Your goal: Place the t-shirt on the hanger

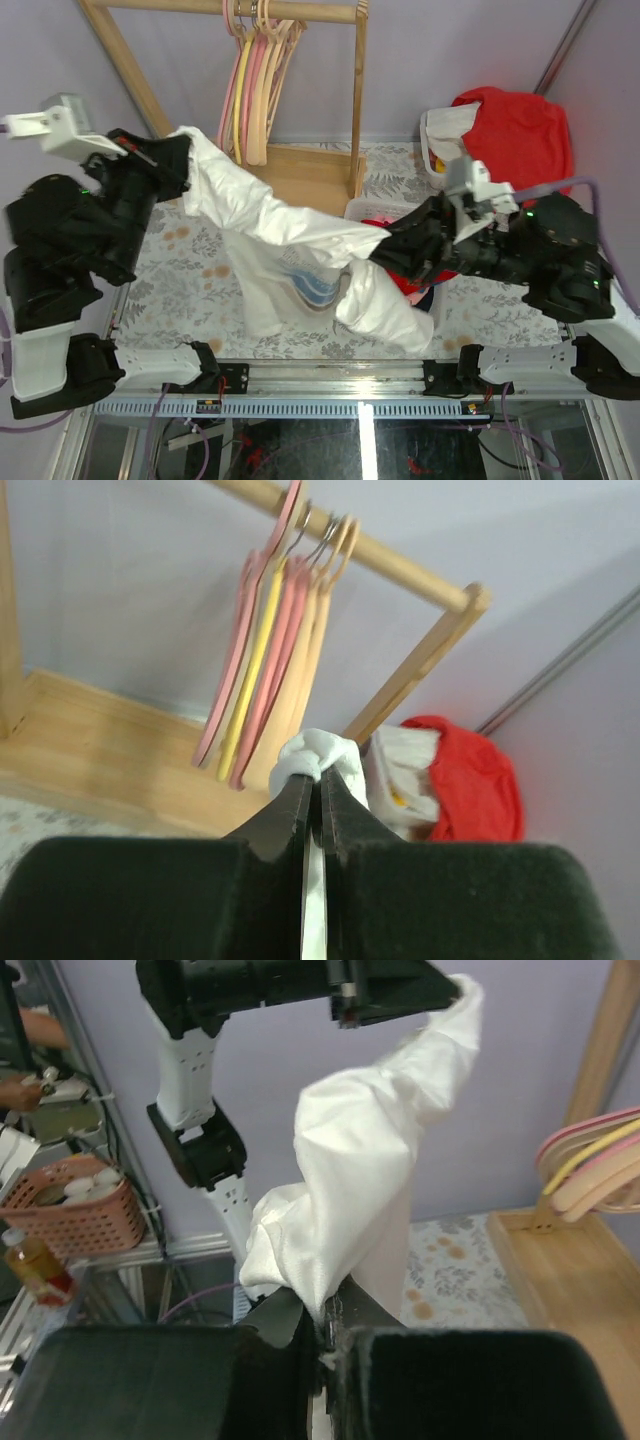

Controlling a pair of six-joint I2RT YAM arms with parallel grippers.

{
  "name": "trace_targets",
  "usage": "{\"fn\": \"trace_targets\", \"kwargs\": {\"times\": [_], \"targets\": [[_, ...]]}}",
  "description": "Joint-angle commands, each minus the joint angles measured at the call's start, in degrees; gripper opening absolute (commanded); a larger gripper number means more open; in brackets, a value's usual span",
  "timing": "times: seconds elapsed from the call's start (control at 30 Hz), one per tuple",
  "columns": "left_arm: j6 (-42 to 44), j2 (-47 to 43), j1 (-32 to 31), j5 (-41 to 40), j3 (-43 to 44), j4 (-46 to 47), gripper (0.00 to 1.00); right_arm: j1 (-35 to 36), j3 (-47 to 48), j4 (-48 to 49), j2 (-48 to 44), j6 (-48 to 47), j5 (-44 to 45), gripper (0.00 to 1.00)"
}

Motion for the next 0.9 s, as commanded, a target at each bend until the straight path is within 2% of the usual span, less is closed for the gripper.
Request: {"fn": "trace_targets", "kwargs": {"times": [0.0, 0.07, 0.23, 0.27, 0.3, 0.4, 0.43, 0.53, 0.6, 0.67, 0.77, 0.87], "targets": [[-7.7, 4.6, 0.3, -5.2, -6.1, -12.5, 0.02, 0.3, 4.5, -4.9, 3.8, 2.8, -8.0, 0.00], [-11.4, 3.3, 0.3, -7.5, -13.0, -13.5, 0.04, 0.3, 4.4, -7.9, 4.6, 3.9, -5.8, 0.00], [-19.9, -1.1, 0.7, -9.2, -31.1, -12.6, 0.09, -0.1, 2.8, -17.3, 6.8, 6.4, 6.5, 0.00], [-20.6, -1.8, 1.1, -9.0, -34.2, -11.4, 0.12, -0.9, 2.1, -18.9, 7.6, 6.9, 7.5, 0.00], [-20.7, -2.5, 1.6, -8.4, -37.1, -10.0, 0.20, -2.7, 1.4, -19.8, 8.6, 7.3, 7.9, 0.00], [-19.9, -4.1, 3.4, -5.0, -41.8, -6.6, 0.56, -14.5, -2.0, -19.8, 11.3, 8.5, -3.3, 0.00], [-19.0, -4.8, 3.4, -3.7, -42.7, -5.1, 0.64, -17.8, -3.3, -19.2, 12.2, 8.5, -6.7, 0.00], [-15.6, -8.3, 3.4, 2.5, -44.6, -0.1, 0.72, -22.4, -5.4, -18.2, 15.3, 7.8, -11.6, 0.00], [-13.0, -12.1, 3.4, 6.3, -46.8, 4.3, 0.82, -23.2, -5.9, -17.5, 17.6, 7.6, -13.9, 0.00], [-11.9, -15.2, 3.4, 8.1, -47.8, 6.0, 0.87, -23.5, -6.4, -17.4, 19.4, 7.5, -14.8, 0.00], [-12.1, -16.1, 3.4, 9.1, -46.4, 3.6, 0.89, -24.7, -6.4, -17.5, 21.7, 7.8, -15.1, 0.00], [-11.2, -15.7, 3.4, 16.6, -47.1, 6.1, 0.89, -25.3, -6.0, -17.1, 23.4, 8.5, -16.0, 0.00]]}}
